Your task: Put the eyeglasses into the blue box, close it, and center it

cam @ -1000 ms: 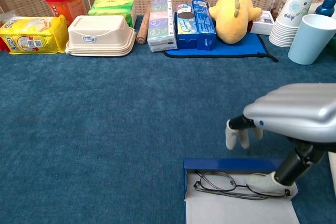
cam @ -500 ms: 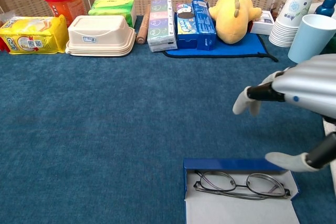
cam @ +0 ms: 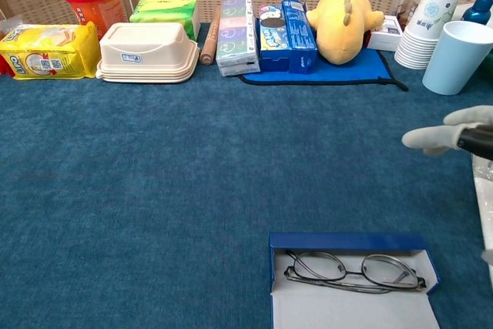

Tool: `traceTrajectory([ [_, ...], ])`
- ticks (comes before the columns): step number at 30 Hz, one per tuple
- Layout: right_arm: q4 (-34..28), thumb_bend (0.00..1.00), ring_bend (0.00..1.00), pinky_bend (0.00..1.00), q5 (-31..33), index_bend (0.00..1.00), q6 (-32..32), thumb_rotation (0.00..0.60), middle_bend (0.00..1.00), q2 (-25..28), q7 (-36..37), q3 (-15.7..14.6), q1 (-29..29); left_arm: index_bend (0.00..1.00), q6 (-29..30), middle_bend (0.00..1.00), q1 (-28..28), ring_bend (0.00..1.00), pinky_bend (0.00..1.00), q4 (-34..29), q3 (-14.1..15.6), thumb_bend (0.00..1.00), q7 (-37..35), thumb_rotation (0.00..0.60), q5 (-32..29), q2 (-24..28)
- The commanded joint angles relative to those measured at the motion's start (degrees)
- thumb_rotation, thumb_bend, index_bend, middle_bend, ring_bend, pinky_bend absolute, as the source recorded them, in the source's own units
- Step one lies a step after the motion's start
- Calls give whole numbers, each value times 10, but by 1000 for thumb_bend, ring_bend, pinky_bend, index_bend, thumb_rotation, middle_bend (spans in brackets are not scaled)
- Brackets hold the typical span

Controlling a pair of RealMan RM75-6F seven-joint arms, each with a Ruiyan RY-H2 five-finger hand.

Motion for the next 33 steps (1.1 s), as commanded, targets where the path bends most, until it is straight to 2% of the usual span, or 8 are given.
traceTrajectory([
  [1,25,274,74,208,-21,70,6,436,171,-2,17,-4,-20,85,0,27,0,0,0,-2,0,282,1,600,1,1],
  [9,121,237,31,192,-77,32,20,477,133,-23,57,-18,-90,79,3,26,0,0,0,-6,1,282,-2,600,8,3],
  [14,187,226,5,176,-113,4,27,500,109,-47,72,-15,-130,73,7,26,3,0,0,-1,3,282,-4,600,11,2],
  [23,292,197,0,141,-166,0,35,594,79,-96,115,8,-179,67,24,25,13,0,0,8,8,282,-13,600,22,7],
  [33,367,173,0,102,-208,0,30,600,28,-142,142,27,-211,61,53,25,31,0,0,24,17,281,-31,600,39,12],
])
